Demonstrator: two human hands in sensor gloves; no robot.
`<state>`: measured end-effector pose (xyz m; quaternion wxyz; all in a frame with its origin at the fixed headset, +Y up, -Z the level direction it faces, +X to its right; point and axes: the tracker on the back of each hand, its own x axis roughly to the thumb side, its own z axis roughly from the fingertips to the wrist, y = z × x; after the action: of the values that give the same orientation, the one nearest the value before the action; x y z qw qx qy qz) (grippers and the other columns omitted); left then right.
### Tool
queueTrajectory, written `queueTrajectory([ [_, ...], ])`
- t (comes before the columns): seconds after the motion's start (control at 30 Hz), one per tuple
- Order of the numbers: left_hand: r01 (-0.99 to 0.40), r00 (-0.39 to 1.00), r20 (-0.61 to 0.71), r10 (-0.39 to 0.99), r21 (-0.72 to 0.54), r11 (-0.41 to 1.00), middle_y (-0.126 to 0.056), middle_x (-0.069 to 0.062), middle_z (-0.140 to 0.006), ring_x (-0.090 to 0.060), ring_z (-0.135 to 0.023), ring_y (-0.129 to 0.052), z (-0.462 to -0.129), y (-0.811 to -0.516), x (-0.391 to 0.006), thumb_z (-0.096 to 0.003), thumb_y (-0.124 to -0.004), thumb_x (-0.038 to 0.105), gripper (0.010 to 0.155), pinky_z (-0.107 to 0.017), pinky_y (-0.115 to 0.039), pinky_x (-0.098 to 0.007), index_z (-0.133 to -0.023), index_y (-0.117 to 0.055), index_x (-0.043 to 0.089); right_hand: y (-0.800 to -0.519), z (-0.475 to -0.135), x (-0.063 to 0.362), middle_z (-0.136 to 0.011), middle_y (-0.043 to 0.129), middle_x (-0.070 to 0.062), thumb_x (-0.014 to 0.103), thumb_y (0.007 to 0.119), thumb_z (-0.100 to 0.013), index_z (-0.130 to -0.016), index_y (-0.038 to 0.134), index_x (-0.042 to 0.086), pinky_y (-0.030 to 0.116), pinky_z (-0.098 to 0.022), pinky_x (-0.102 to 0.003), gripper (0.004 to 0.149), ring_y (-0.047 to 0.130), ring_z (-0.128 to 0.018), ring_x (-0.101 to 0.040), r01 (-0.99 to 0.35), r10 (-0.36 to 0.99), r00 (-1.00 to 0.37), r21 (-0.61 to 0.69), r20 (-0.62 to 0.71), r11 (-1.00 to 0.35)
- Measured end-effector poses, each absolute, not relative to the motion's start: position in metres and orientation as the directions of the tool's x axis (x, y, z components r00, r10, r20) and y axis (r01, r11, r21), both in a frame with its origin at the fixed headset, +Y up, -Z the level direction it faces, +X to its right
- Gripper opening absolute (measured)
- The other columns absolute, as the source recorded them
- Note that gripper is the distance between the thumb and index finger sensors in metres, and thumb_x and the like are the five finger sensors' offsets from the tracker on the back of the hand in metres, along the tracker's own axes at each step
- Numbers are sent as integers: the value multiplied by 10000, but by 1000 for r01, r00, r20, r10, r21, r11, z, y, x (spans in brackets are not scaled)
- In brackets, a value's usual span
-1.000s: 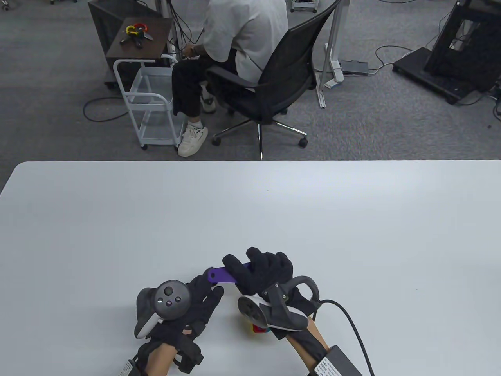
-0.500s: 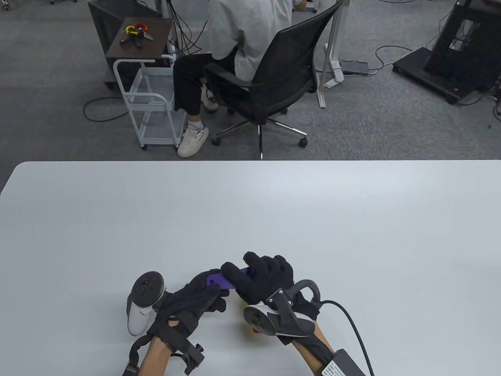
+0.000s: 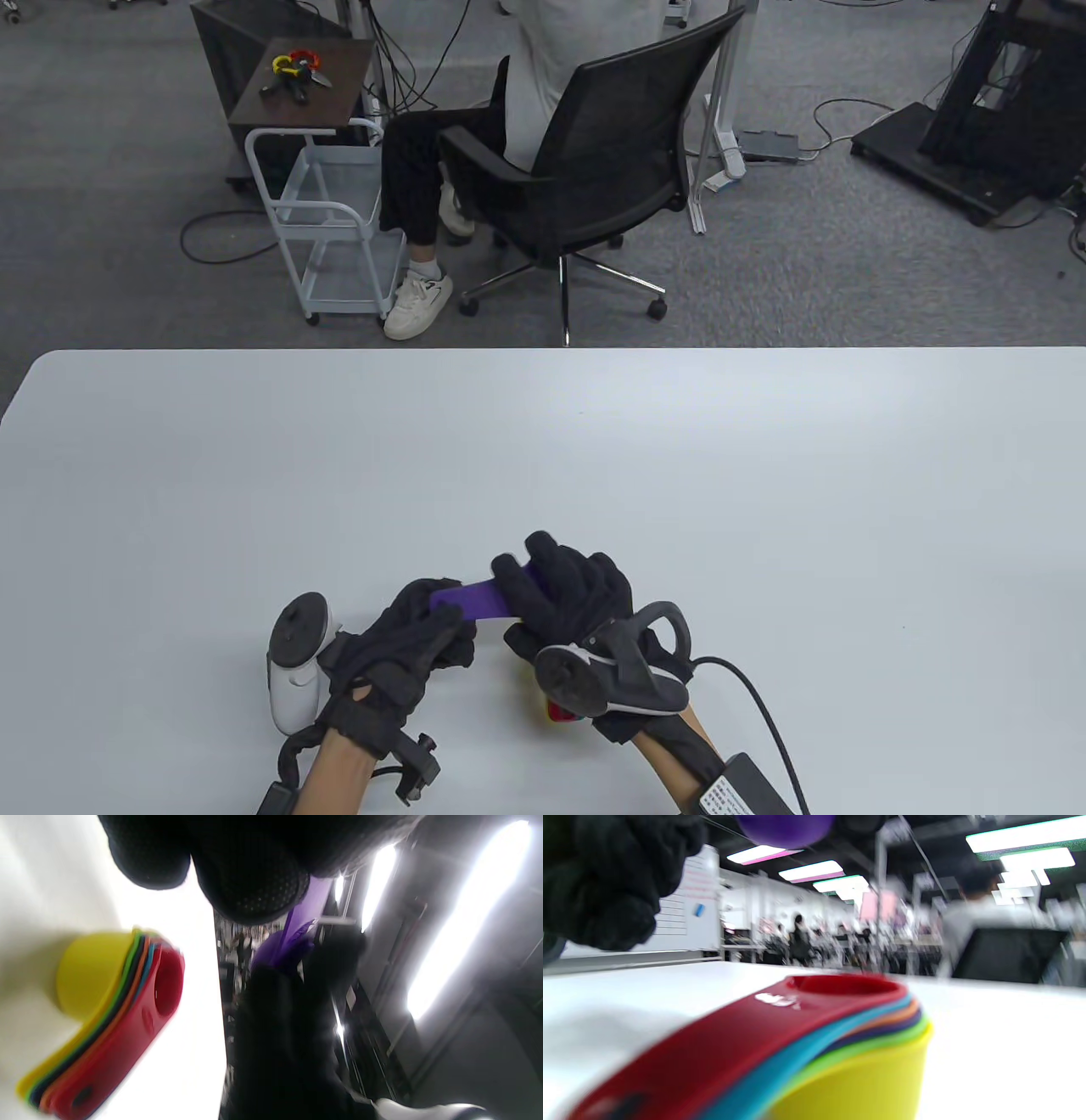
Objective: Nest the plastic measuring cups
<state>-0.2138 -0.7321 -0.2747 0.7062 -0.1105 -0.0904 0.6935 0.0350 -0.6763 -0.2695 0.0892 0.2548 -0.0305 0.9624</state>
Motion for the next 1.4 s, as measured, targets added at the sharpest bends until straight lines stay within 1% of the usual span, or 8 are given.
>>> queueTrajectory([
  [0.2,-958,86,-3,996,-276,82,-904,17,-865,-81,-623,-1073,-270,-732,-199,-581,-811,418,432,-639,-841,-488,-968,-660,298,-678,-275,38,-1136,106,-369,559,416,-626,-1063,-129,-54,529,-672,-634,929,552,-971,-406,-540,582,-727,220,366,-813],
  [0.53,-841,258,158,953,-449,302,-967,-4,-837,-114,-594,-1137,-257,-723,-147,-538,-879,384,453,-607,-874,-485,-925,-686,251,-671,-284,30,-1081,301,-336,549,450,-625,-1133,24,-43,608,-629,-602,889,669,-862,-328,-590,586,-784,46,204,-806],
  [0.7,-793,291,243,926,-480,375,-951,-35,-866,-164,-637,-1120,-255,-716,-140,-529,-890,375,502,-613,-841,-519,-946,-661,215,-659,-283,25,-1049,453,-301,440,529,-642,-1188,240,12,668,-585,-591,752,761,-773,-317,-512,497,-844,-29,199,-858],
  [0.8,-691,418,403,814,-441,573,-843,-101,-1001,-363,-852,-958,-254,-697,-144,-555,-835,437,584,-674,-678,-656,-1041,-624,190,-650,-286,24,-1040,489,-293,439,547,-635,-1189,286,18,673,-583,-594,743,777,-765,-314,-453,435,-880,-65,190,-889],
  [0.87,-538,642,511,572,-231,811,-693,-158,-1122,-469,-990,-790,-249,-682,-155,-556,-762,605,708,-702,-579,-727,-1099,-586,188,-648,-287,20,-1035,509,-283,445,558,-633,-1190,313,28,657,-592,-609,738,773,-777,-319,-382,366,-911,-56,190,-923],
  [1.0,-200,897,424,125,139,970,-588,-153,-1196,-516,-1102,-600,-248,-680,-180,-572,-645,635,734,-699,-458,-789,-1144,-517,193,-663,-287,5,-1038,545,-243,468,586,-630,-1192,391,73,575,-630,-676,715,752,-811,-353,-147,146,-969,7,200,-989],
  [1.17,-229,925,328,192,77,970,-285,-164,-1273,-547,-1126,-212,-256,-691,-206,-566,-604,656,850,-676,-243,-801,-1204,-316,175,-684,-293,-3,-1042,565,-212,487,591,-630,-1195,428,127,477,-651,-715,689,684,-834,-388,41,-24,-987,104,158,-994],
  [1.4,-152,943,299,149,-12,988,-204,-163,-1271,-550,-1104,-123,-260,-697,-198,-563,-586,672,881,-663,-192,-797,-1209,-248,178,-700,-295,-8,-1017,589,-213,508,572,-632,-1193,456,159,435,-649,-723,671,652,-816,-400,155,-145,-987,156,75,-976],
])
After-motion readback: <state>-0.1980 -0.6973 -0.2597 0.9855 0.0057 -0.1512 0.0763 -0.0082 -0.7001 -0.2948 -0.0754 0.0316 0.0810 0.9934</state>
